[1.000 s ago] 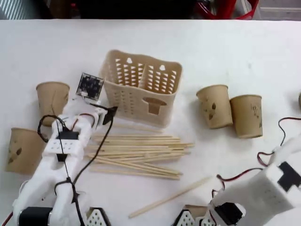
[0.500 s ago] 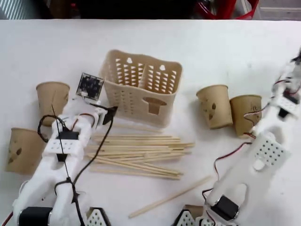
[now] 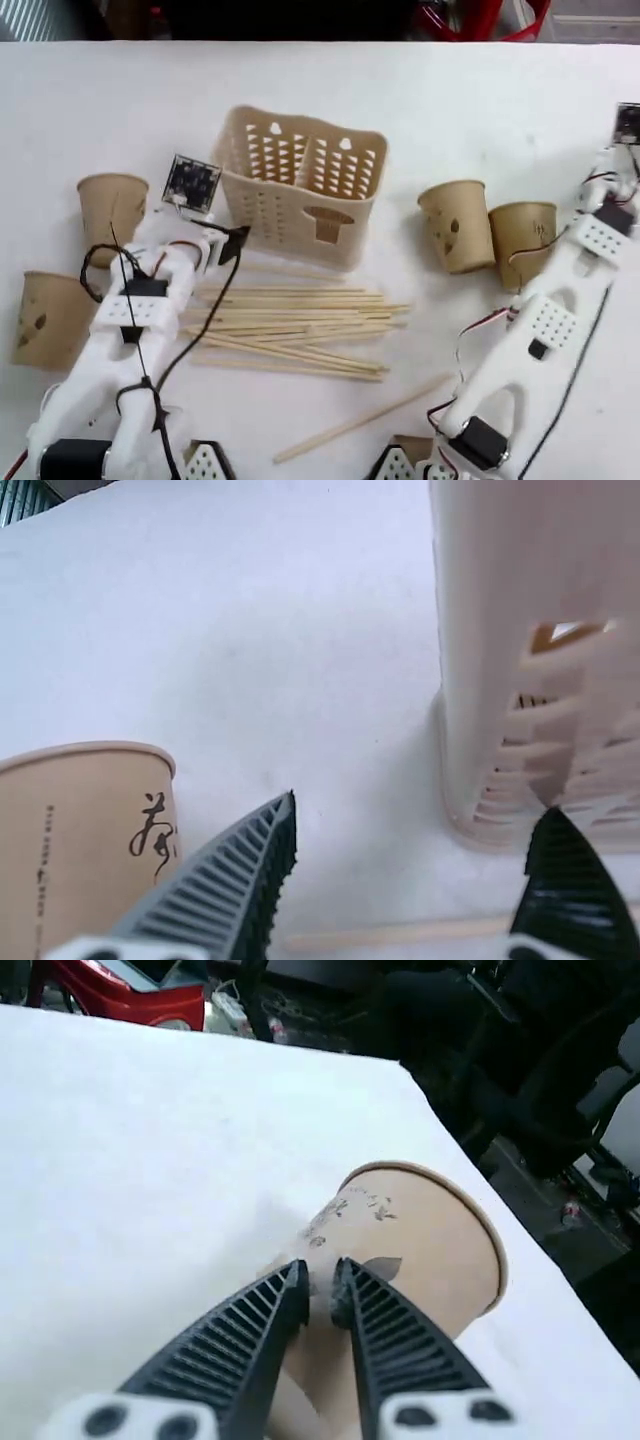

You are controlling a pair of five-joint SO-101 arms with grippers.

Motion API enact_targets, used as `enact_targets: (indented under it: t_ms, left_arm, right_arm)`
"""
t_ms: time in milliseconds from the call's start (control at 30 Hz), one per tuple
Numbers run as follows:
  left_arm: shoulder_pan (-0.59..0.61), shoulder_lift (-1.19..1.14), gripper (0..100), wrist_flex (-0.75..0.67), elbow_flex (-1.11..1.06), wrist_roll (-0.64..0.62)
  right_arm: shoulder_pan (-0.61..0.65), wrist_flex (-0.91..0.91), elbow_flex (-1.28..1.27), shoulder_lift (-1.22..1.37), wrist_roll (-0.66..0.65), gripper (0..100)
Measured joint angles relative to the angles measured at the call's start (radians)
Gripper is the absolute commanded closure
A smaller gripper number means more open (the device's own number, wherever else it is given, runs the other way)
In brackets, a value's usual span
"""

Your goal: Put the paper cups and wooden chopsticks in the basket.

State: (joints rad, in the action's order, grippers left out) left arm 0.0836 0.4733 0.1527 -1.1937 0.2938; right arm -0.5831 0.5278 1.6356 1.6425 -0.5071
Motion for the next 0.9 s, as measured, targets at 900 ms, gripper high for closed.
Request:
enact_targets:
  t_ms: [900]
  left_arm:
    - [0.0,0.0,65,0.0,0.0,0.0]
  right_arm:
    - [0.011,1.138,0.014,-0.387,-0.1,97.7]
